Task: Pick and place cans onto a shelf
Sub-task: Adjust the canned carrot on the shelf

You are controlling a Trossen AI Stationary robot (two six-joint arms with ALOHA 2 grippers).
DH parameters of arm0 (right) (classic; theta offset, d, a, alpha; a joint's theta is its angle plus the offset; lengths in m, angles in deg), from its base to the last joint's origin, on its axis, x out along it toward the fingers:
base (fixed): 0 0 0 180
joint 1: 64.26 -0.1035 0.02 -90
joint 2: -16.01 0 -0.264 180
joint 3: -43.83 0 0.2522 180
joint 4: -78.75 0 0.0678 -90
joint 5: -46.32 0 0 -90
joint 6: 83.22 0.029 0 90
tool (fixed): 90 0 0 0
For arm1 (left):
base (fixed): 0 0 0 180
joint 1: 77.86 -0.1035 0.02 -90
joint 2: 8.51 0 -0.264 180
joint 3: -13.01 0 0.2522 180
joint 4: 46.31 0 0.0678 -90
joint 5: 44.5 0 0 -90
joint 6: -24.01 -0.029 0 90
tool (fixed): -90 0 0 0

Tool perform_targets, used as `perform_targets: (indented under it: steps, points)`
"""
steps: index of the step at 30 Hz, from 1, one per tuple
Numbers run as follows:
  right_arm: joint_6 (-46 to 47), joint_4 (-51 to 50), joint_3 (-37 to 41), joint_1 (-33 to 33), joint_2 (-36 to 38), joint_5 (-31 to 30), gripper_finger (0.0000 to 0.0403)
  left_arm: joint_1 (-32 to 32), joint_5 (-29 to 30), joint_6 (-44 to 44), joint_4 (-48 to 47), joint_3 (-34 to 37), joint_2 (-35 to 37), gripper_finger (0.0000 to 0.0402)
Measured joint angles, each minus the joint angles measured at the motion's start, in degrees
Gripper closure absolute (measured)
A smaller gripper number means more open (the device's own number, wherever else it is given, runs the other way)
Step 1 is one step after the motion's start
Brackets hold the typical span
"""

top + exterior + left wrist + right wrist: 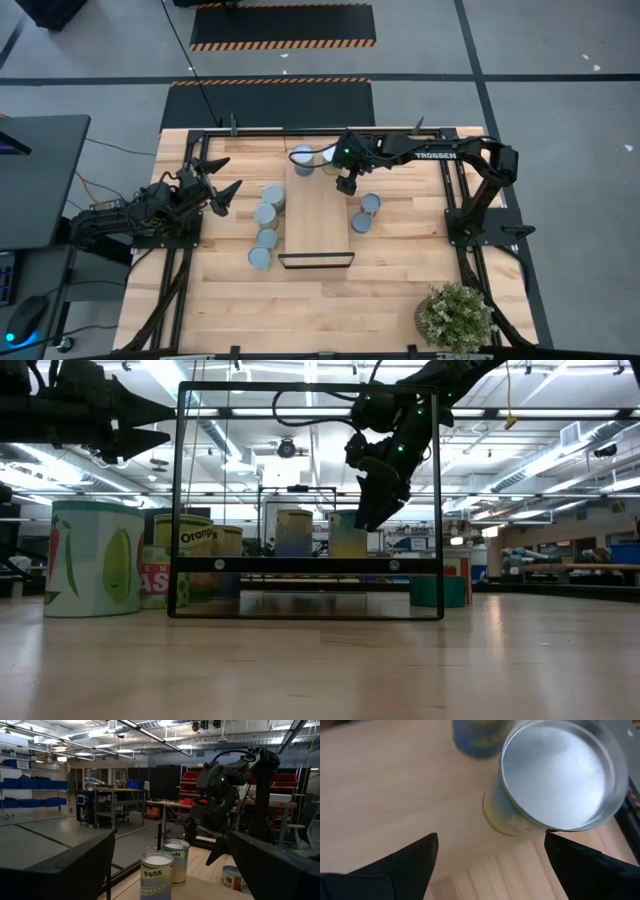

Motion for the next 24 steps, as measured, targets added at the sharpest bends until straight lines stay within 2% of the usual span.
perform_targets:
  steps: [4, 9, 24]
  points:
    - [-0.46, 2.80, 0.00, 0.37, 0.00, 1.56, 0.0030, 0.00, 0.00, 1.50, 1.31, 0.00, -0.02, 0.0006]
    - [-0.61, 1.50, -0.01, 1.27, 0.00, 2.27, 0.0030, -0.01, 0.00, 2.49, 3.36, 0.00, 0.00, 0.0006]
    - [-1.07, 0.64, -0.02, 0.94, 0.00, 1.43, 0.0030, -0.02, 0.00, 2.36, 3.06, 0.00, 0.00, 0.0006]
